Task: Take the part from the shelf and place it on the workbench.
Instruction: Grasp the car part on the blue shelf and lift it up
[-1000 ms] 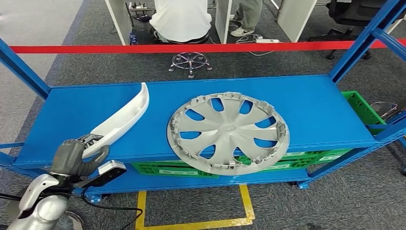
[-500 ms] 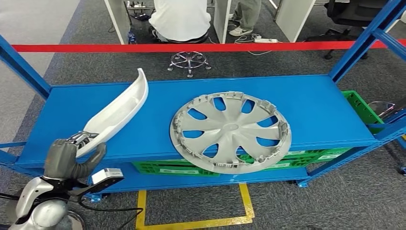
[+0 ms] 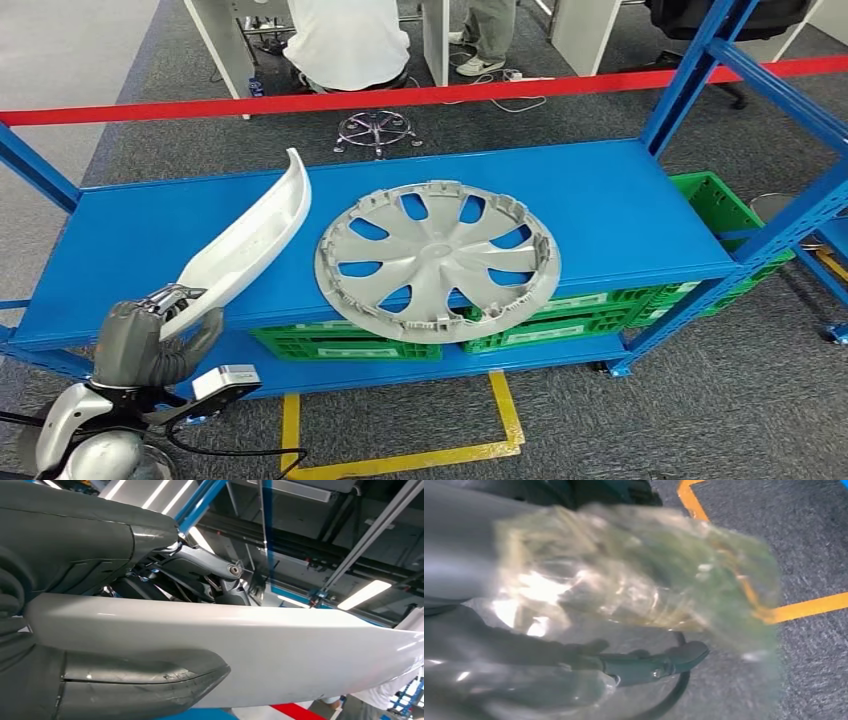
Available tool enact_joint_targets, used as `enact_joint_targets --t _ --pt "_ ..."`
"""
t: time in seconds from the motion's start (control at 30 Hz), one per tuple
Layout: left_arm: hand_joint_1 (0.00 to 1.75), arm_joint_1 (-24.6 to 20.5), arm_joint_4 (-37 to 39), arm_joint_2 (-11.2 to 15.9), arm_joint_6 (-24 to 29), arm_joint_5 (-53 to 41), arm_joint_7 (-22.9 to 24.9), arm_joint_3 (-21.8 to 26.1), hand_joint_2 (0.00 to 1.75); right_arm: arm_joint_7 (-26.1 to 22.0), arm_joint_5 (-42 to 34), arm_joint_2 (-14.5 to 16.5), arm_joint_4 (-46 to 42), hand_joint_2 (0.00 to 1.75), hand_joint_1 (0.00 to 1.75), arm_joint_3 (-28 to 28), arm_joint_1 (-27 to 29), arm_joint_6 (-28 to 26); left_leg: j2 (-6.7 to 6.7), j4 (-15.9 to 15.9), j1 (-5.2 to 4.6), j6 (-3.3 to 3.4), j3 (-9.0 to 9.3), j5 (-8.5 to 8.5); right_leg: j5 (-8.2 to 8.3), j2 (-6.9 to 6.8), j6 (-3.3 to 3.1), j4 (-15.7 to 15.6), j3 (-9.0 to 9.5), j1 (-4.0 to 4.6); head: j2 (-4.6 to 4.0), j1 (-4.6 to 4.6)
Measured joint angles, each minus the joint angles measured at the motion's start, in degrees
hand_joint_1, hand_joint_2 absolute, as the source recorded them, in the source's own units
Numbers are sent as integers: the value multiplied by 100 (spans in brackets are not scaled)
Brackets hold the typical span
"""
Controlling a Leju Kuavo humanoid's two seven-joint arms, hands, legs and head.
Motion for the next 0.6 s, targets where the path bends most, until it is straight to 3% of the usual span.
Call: enact_joint_targets --t 0.07,0.1,0.13,0.2,0.27,0.33,0.4,0.47,0.53,0.57,0.6 --pt "175 16 -3 -1 14 4 -4 -5 175 -7 -1 1 0 0 0 -5 4 0 0 683 0 -8 -177 -372 78 -12 -31 5 -112 23 0 -2" --pt "175 32 -7 -1 25 8 -9 -7 175 -12 -1 2 0 0 0 -8 8 1 0 821 0 -4 -166 -389 118 -16 -31 11 -169 33 0 -2" --pt "175 51 -14 -2 39 14 -17 -9 175 -17 0 2 0 0 0 -11 11 3 0 758 -1 7 -59 -296 156 -16 -26 19 -225 40 0 -2" --pt "175 78 -43 -5 73 26 -37 -12 175 -27 1 4 0 0 0 -24 19 7 -1 130 -2 49 396 21 222 -13 4 47 -318 46 0 -4" --pt "175 92 -87 -15 114 46 -50 -15 175 -35 1 6 0 0 0 -43 23 9 -9 -558 -17 90 820 150 283 -10 65 90 -392 61 0 0" --pt "175 120 -125 -29 167 72 -54 -15 175 -46 1 7 0 0 0 -54 30 9 -16 -814 -42 129 921 118 360 -12 148 106 -447 72 1 5" --pt "175 166 -143 -51 219 104 -54 -13 175 -61 1 5 4 0 0 -58 51 13 -4 -843 -34 209 849 167 367 -13 223 116 -499 58 1 -2" --pt "175 206 -159 -79 261 139 -54 -11 175 -98 19 8 9 0 0 -59 78 46 16 -863 -21 305 745 281 7 -11 273 400 -634 44 1 14" --pt "175 230 -171 -99 298 178 -57 -6 175 -140 72 12 9 0 0 -57 95 98 24 -858 -40 353 606 395 -557 -12 298 1088 -830 40 0 38" --pt "175 241 -173 -108 311 202 -59 -2 175 -156 105 13 9 0 0 -56 100 114 23 -852 -55 360 532 450 -712 -12 300 1434 -890 41 0 40" --pt "175 252 -173 -115 319 219 -62 3 175 -169 131 13 9 0 0 -56 101 122 18 -847 -73 364 457 506 -734 -11 294 1658 -888 45 0 40"
